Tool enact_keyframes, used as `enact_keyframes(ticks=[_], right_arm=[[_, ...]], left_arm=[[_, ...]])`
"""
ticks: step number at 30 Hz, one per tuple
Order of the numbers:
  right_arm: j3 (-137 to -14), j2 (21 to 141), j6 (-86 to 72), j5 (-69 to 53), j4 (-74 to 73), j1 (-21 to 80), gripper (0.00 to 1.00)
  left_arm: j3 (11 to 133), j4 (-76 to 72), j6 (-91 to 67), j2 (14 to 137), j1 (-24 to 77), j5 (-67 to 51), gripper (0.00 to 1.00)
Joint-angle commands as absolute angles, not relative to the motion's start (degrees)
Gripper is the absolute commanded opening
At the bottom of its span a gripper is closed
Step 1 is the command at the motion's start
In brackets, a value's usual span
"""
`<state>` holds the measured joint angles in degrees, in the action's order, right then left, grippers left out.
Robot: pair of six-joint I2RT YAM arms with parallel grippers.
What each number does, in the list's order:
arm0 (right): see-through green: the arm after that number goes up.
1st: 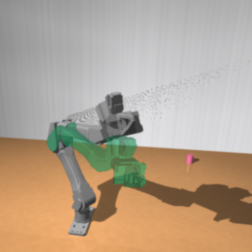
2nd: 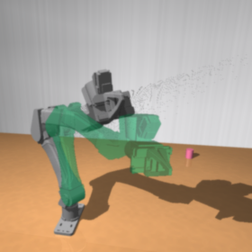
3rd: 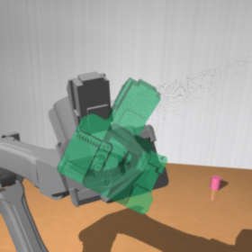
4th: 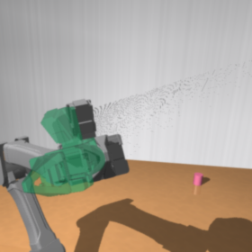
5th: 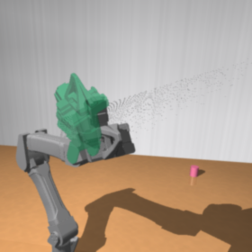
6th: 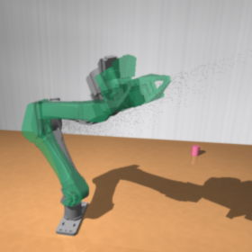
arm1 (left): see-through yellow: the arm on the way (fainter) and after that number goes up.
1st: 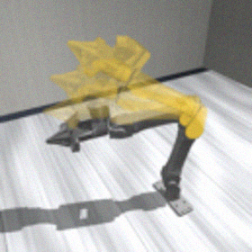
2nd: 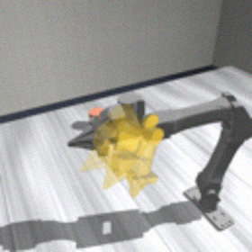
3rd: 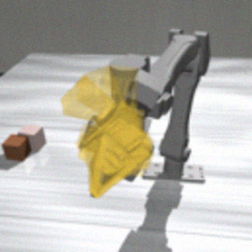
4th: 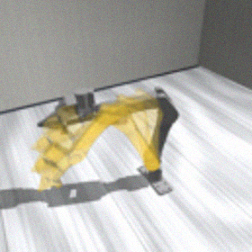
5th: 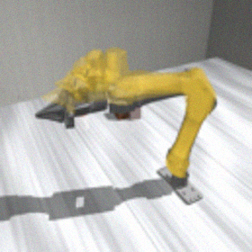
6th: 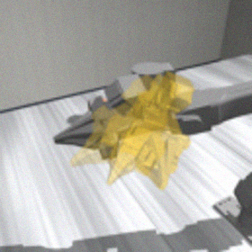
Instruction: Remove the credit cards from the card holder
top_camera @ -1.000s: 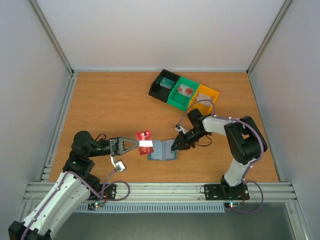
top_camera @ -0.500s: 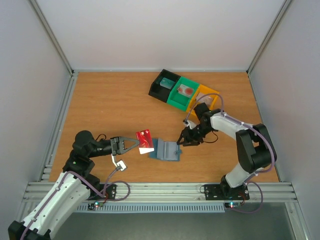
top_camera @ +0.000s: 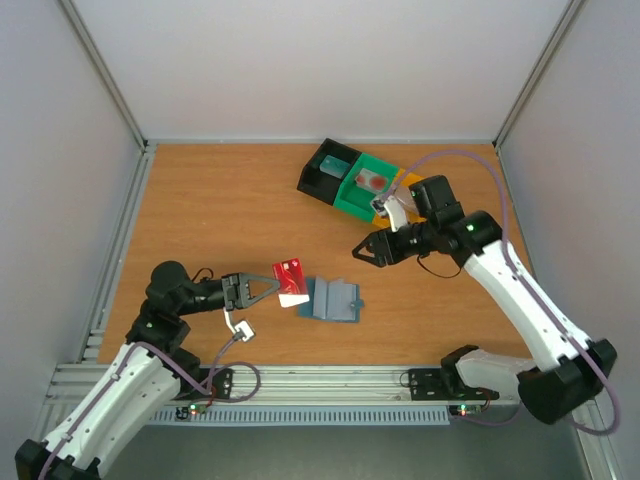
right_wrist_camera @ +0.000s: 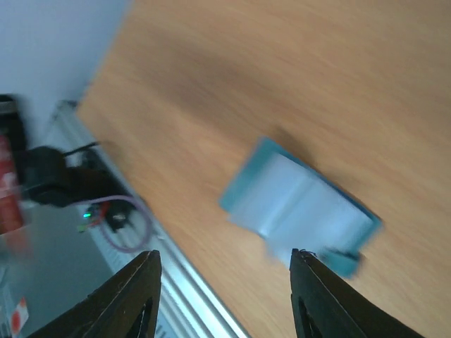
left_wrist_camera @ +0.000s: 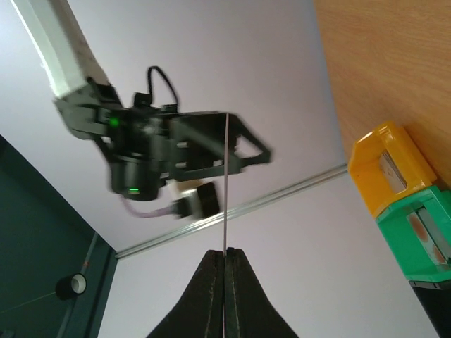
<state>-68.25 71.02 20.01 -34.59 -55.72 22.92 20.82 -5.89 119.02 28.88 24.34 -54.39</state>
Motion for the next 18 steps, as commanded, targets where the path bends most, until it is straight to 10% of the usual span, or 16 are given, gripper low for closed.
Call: enact_keyframes(ticks=[1, 18], right_arm=[[-70.99, 65.69, 20.74, -40.73, -50.12, 31.40, 0.53], [-73.48, 72.16, 19.14, -42.46, -40.97, 44.72, 0.57]], left_arm=[[20.84, -9.61, 128.98, 30.68, 25.24, -54.84, 0.00], [19.73, -12.18, 126.64, 29.89, 26.19, -52.60, 0.00]])
